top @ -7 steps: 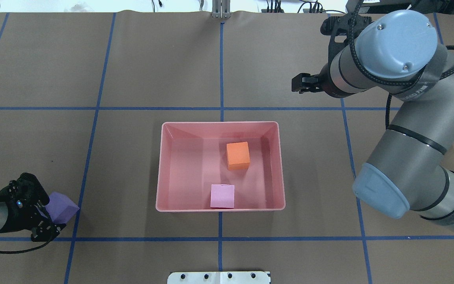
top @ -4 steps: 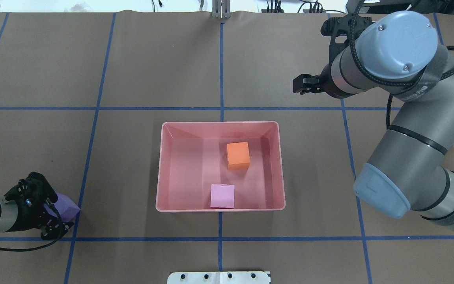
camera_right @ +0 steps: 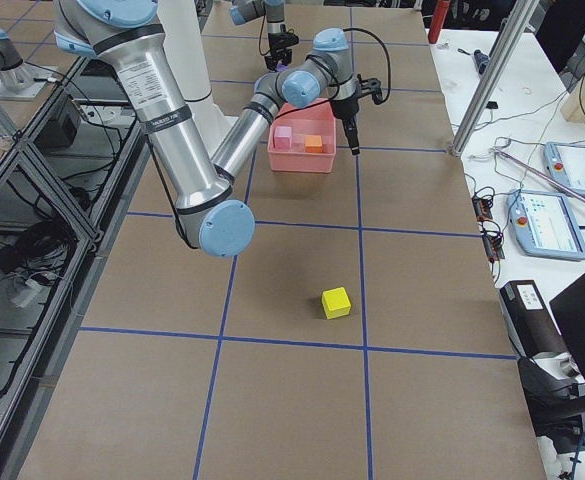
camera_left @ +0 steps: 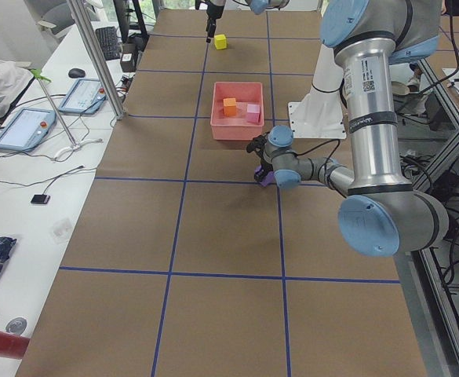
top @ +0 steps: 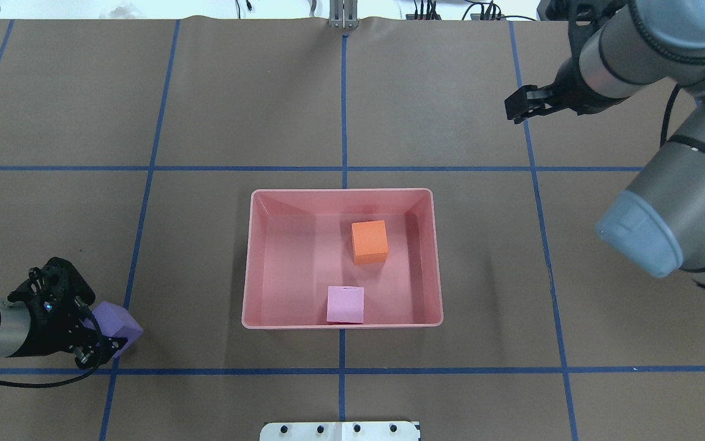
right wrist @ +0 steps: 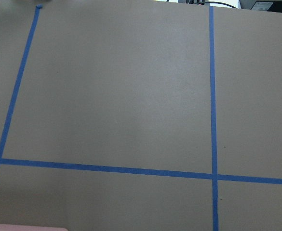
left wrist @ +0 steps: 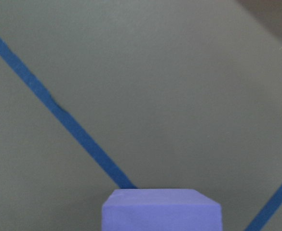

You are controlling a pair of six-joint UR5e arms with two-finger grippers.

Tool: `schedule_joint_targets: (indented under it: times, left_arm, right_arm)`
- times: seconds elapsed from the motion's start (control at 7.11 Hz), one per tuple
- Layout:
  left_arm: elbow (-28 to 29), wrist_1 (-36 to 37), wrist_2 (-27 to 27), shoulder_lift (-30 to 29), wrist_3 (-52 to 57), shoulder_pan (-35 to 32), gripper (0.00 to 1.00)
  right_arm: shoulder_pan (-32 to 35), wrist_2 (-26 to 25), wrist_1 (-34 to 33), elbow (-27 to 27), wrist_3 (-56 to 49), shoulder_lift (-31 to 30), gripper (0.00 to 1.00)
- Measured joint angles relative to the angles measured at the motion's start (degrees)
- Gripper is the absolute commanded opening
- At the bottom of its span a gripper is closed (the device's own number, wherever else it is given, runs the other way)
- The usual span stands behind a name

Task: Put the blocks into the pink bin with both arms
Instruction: 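Carry the dark purple cube into the pink bin and release it with the left gripper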

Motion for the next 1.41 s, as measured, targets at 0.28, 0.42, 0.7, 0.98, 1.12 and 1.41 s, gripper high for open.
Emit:
schedule_joint_targets:
  times: [0.28, 0.42, 0.7, 0.98, 1.12, 1.41]
  left_arm:
    - [-2.3, 7.7, -1.9, -7.1, -3.7, -3.9, 0.00]
    - [-2.6, 13.6, -2.8, -13.0, -5.3, -6.0, 0.00]
    - [-2.5, 26.8, -3.4, -26.3, -9.2, -7.9, 0.00]
    - [-1.0, 39.6, -3.4, -39.3, -14.8, -7.8, 0.85]
    - [1.3, 43.1, -3.3, -44.6, -17.6, -7.7, 1.00]
    - [4.2, 45.1, -3.0, -49.1, -21.5, -7.6, 1.00]
  right_arm:
    - [7.3, 6.6, 0.7, -3.3, -11.7, -2.5, 1.00]
    - [10.1, 9.4, 2.9, -5.1, -16.3, -4.5, 1.00]
    - [13.7, 13.2, 13.6, -10.3, -21.5, -10.1, 1.00]
    - [15.8, 14.7, 21.9, -15.8, -26.8, -14.2, 1.00]
    - [16.7, 15.1, 23.2, -17.6, -29.6, -15.2, 1.00]
    - [17.5, 16.1, 24.0, -19.1, -33.1, -17.2, 1.00]
